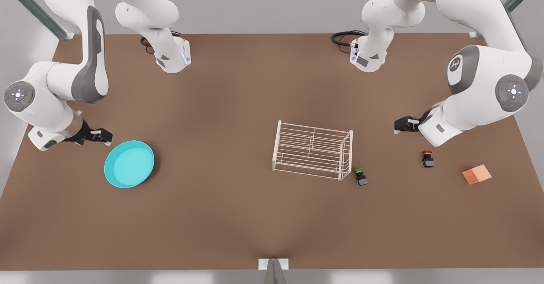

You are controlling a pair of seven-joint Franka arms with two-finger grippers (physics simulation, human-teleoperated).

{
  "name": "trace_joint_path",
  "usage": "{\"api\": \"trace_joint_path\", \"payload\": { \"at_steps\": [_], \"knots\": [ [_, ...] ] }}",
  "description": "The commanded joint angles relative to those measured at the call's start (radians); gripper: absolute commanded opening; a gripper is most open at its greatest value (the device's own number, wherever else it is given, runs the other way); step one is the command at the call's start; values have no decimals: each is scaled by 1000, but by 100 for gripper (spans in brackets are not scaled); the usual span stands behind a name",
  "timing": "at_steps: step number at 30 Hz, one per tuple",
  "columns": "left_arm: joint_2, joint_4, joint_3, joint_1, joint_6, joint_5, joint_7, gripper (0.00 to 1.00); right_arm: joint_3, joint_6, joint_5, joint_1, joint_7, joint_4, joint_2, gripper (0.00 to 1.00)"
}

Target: Place the plate on the shelf with right arm and place the red button switch in the plate with left arm

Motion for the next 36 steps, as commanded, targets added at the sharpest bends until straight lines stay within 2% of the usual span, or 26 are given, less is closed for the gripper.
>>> {"api": "trace_joint_path", "payload": {
  "at_steps": [1,10,13,18,21,26,28,30,31,36],
  "knots": [
    [0,1,-1,0,20,2,-123,100,-1,56,-10,2,-58,1,1,100],
    [23,-16,6,58,-61,36,-121,100,3,13,-2,-4,-64,7,31,100],
    [28,-39,9,73,-62,37,-124,100,-2,27,142,-67,-75,3,106,100],
    [26,-56,9,86,-78,37,-124,100,-1,154,153,-144,-193,6,218,100],
    [26,-49,9,86,-76,42,-123,100,4,159,180,-208,-313,50,307,100],
    [28,-56,9,93,-72,48,-120,100,6,297,272,-231,-416,50,421,100],
    [28,-56,9,93,-72,48,-120,100,9,299,277,-260,-416,82,450,100],
    [28,-56,9,93,-72,46,-121,100,117,299,274,-384,-417,105,493,100],
    [28,-56,9,93,-72,46,-120,100,136,299,275,-417,-445,115,508,99],
    [25,-70,9,101,-76,46,-111,100,154,299,295,-431,-457,135,570,92]
  ]
}}
